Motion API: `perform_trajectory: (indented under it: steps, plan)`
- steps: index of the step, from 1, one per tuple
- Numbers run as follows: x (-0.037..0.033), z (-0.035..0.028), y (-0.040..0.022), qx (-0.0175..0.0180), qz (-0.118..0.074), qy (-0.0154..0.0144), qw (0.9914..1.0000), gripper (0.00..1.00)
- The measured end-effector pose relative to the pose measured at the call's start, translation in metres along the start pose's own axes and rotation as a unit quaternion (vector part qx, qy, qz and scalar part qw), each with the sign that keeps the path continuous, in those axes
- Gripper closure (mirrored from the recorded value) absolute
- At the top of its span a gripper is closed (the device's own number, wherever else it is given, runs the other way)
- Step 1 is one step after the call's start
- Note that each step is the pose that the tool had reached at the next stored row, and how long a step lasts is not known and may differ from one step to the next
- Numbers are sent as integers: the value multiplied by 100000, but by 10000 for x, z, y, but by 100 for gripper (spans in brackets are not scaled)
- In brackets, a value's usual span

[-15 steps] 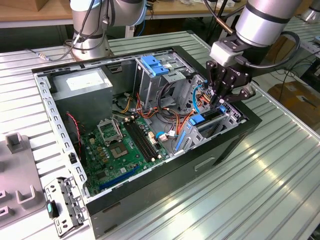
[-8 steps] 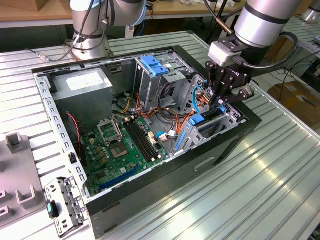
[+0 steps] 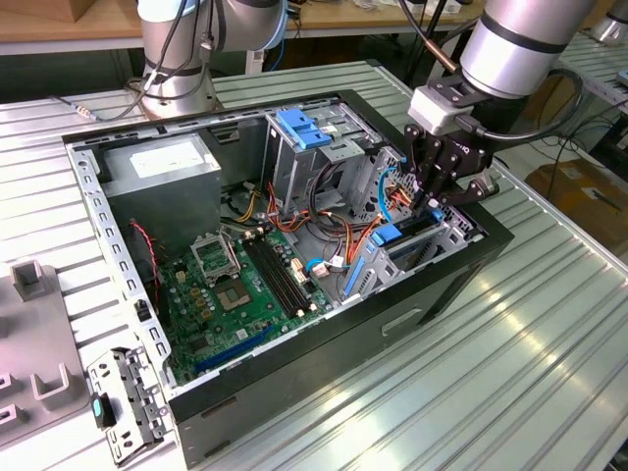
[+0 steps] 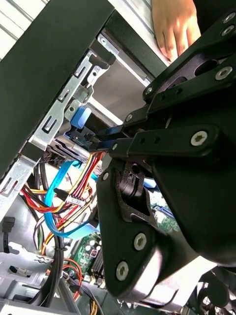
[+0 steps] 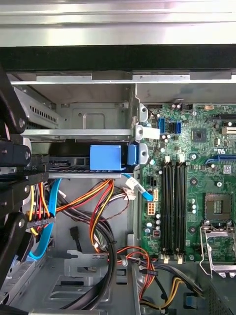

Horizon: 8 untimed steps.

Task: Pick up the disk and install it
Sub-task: 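Insert the first disk wire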

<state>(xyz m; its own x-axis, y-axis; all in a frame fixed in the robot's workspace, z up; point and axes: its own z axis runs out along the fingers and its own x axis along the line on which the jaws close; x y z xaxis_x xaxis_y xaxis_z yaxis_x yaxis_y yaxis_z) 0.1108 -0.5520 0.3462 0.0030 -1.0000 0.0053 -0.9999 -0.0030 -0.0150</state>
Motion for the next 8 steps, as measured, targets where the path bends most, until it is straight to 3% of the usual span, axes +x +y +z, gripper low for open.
perform_trajectory:
  steps: [8]
  plan:
    - [10,3,11,1,-86,-110,100000,83]
